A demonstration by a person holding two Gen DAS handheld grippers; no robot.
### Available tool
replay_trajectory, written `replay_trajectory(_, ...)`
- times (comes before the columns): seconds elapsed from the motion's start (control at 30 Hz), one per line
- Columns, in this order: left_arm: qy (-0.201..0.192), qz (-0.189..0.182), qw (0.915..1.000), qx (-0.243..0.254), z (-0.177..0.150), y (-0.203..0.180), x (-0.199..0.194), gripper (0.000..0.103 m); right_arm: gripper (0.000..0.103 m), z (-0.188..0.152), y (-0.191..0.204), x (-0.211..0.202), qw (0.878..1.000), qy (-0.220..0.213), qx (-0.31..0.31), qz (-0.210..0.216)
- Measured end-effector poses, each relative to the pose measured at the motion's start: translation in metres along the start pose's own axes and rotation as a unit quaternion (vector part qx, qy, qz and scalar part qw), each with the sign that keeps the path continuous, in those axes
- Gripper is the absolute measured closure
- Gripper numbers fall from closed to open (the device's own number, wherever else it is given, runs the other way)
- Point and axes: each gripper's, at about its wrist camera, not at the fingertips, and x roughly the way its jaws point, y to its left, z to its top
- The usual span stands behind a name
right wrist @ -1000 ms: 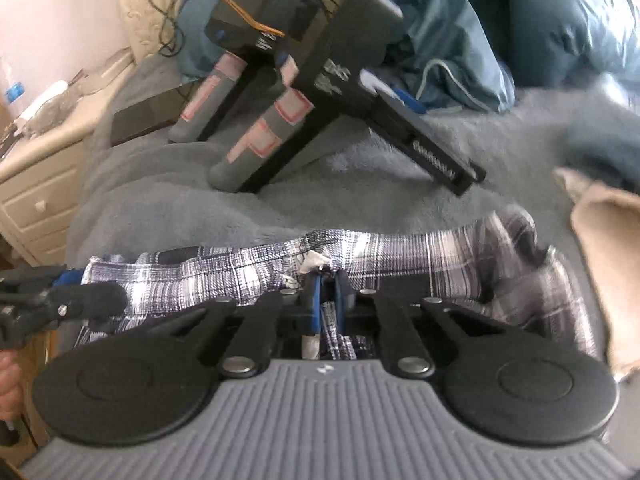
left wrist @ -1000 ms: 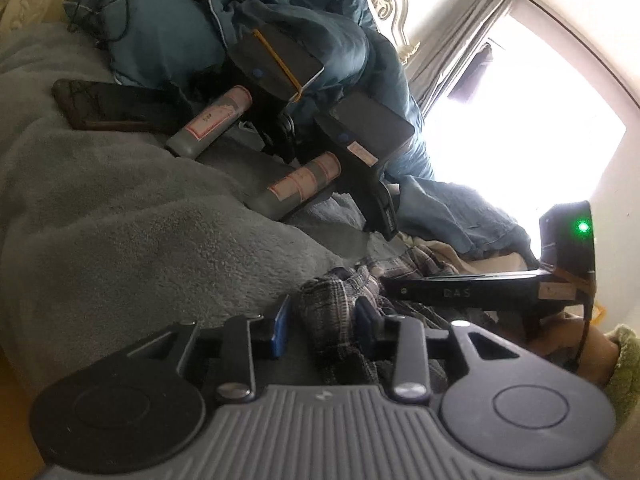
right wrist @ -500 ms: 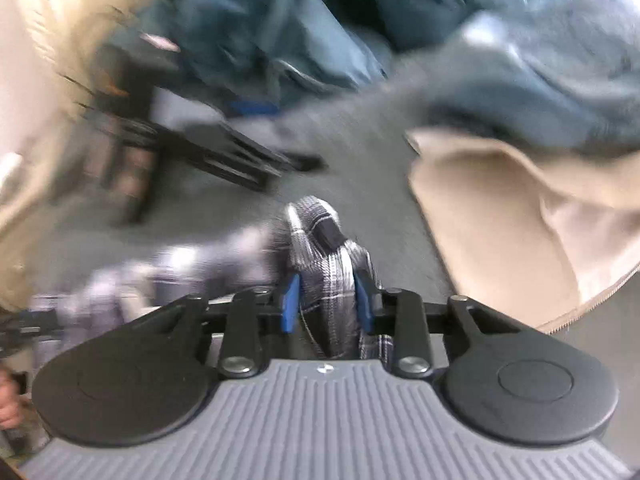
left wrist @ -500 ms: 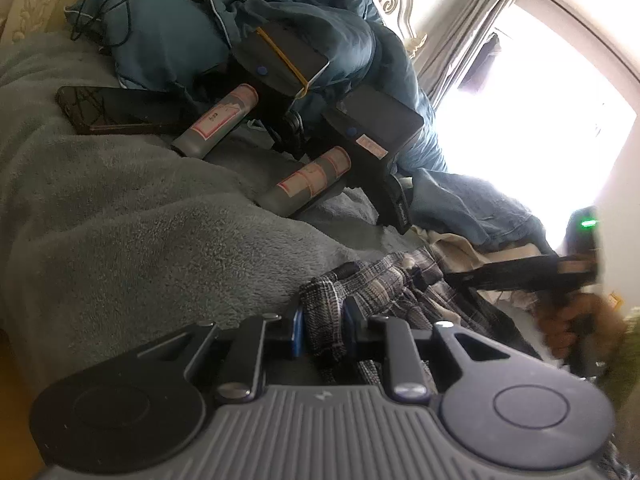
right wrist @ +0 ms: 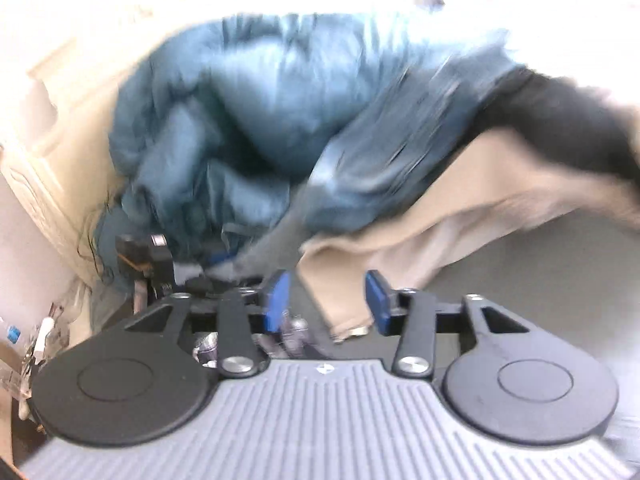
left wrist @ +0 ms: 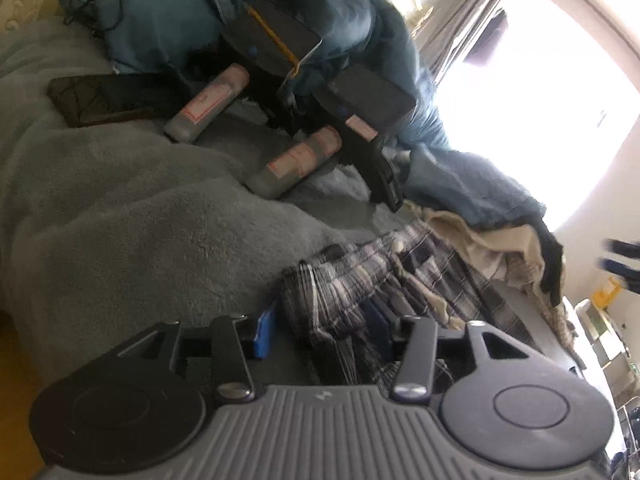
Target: Fold clothes
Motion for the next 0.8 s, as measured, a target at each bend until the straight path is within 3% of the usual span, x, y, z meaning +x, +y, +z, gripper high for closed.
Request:
replay_trajectory(0.1, 0.006, 0.002, 1.0000, -0.002, -0.004, -0.006, 0.000, 0.054, 0.047, -0.003, -0.013, -0.039, 0.999, 0.008, -0.026, -0.020)
replay_trajectory(0.2, 0.009, 0.002, 0.9999, -0.009, -0.011, -0.010, 0.001, 0.054, 0.042, -0.011, -0.018, -0.022, 0.998, 0.060, -0.026, 0.001)
replay_trajectory(0.33, 0.009, 0.005, 0.9999, -0.006, -0.015, -0.010, 0.003, 0.056, 0.033, -0.031, 0.002, 0.059, 0.988, 0.129, -0.066, 0.048)
replay_trajectory(0.53, 0.007, 0.006, 0.9998, 0.017, -0.016, -0.006, 0.004, 0.068, 0.033, -0.049, 0.027, 0.190, 0.973, 0.197, -0.080, 0.084)
replay_trajectory(0.67, -0.004, -0.001, 0.9997, 0.022, -0.020, -0.001, 0.002, 0.073, 0.034, -0.057, 0.033, 0.229, 0.966, 0.229, -0.063, 0.103)
replay_trajectory(0.7, -0.008, -0.002, 0.9997, 0.023, -0.021, -0.001, 0.002, 0.074, 0.036, -0.061, 0.038, 0.230, 0.965, 0.233, -0.078, 0.095)
replay_trajectory(0.73, -0.012, -0.001, 0.9996, 0.026, -0.022, -0.001, 0.002, 0.077, 0.049, -0.066, 0.044, 0.230, 0.963, 0.236, -0.094, 0.087)
replay_trajectory(0.77, -0.018, 0.001, 0.9995, 0.027, -0.024, -0.002, 0.002, 0.079, 0.072, -0.071, 0.052, 0.228, 0.962, 0.231, -0.131, 0.065)
replay_trajectory(0.8, -0.023, 0.004, 0.9993, 0.029, -0.025, -0.003, 0.002, 0.080, 0.083, -0.075, 0.058, 0.224, 0.960, 0.224, -0.163, 0.042)
